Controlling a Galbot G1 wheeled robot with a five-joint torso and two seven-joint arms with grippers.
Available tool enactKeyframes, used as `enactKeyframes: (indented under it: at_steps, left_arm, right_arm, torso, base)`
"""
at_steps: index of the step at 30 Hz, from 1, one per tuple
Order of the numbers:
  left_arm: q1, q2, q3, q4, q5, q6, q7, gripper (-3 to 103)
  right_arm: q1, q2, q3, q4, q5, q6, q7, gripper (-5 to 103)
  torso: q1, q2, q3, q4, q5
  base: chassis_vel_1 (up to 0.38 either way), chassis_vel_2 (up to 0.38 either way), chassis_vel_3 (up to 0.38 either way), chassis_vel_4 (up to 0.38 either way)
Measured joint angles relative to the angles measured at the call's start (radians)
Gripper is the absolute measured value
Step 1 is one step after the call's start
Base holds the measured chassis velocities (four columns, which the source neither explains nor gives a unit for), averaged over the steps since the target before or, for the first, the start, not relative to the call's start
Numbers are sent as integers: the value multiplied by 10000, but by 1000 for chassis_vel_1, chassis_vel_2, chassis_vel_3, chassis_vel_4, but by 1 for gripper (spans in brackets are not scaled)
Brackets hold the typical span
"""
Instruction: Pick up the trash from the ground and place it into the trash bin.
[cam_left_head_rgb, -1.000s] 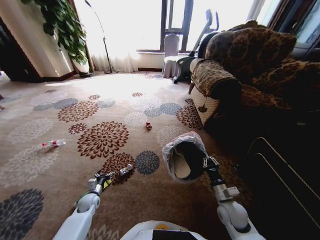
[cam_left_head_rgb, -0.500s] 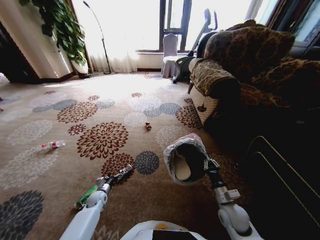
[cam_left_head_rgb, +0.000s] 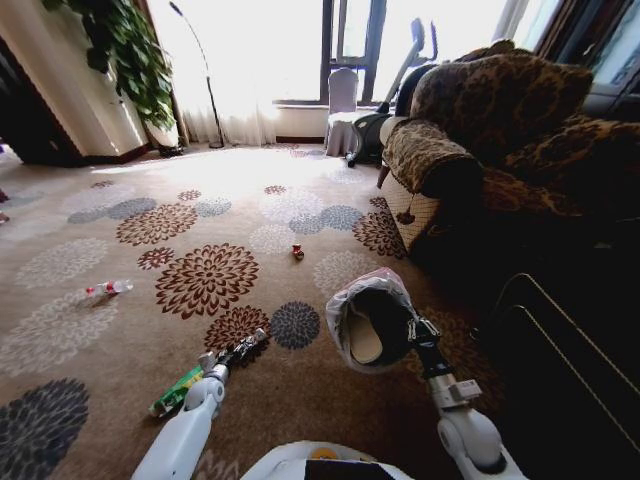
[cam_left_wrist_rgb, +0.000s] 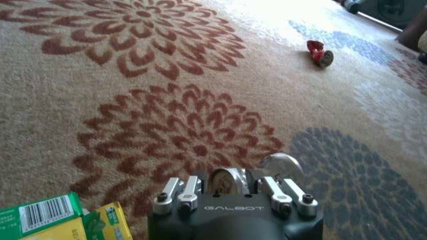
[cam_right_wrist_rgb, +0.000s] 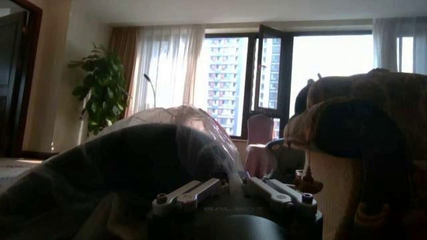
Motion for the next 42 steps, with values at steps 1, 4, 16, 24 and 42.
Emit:
enactKeyframes:
  at_steps: [1,4,16,24,42]
  left_arm:
    - [14,3,-12,-48,-81,35,-61,36]
    - [74,2,-32,-125,-204,126,-99,26]
    - [300,-104,-94,-408,-246,172,-84,0]
    - [540,-67,-141,-692,211,-66,-97,22]
    - [16,-105,174,293,947,29,-26,71]
  right_arm:
    - [-12,1,45,0,18,30,1,0]
    - [-20,-8,82,2,42,62,1,0]
    - [-132,-12,172,53,71,143,1,0]
    - [-203,37,265,74,93,200,1,0]
    - [-182,-29,245,44,182,235,1,0]
  torso:
    - [0,0,0,0,1]
    - [0,2,0,0,0]
    - [0,2,0,1,0]
    - [0,2,0,1,1]
    - [0,1,0,0,-1]
  base:
    - [0,0,0,0]
    - [0,0,0,0]
    - [0,0,0,0]
    - [0,0,0,0]
    - [0,0,0,0]
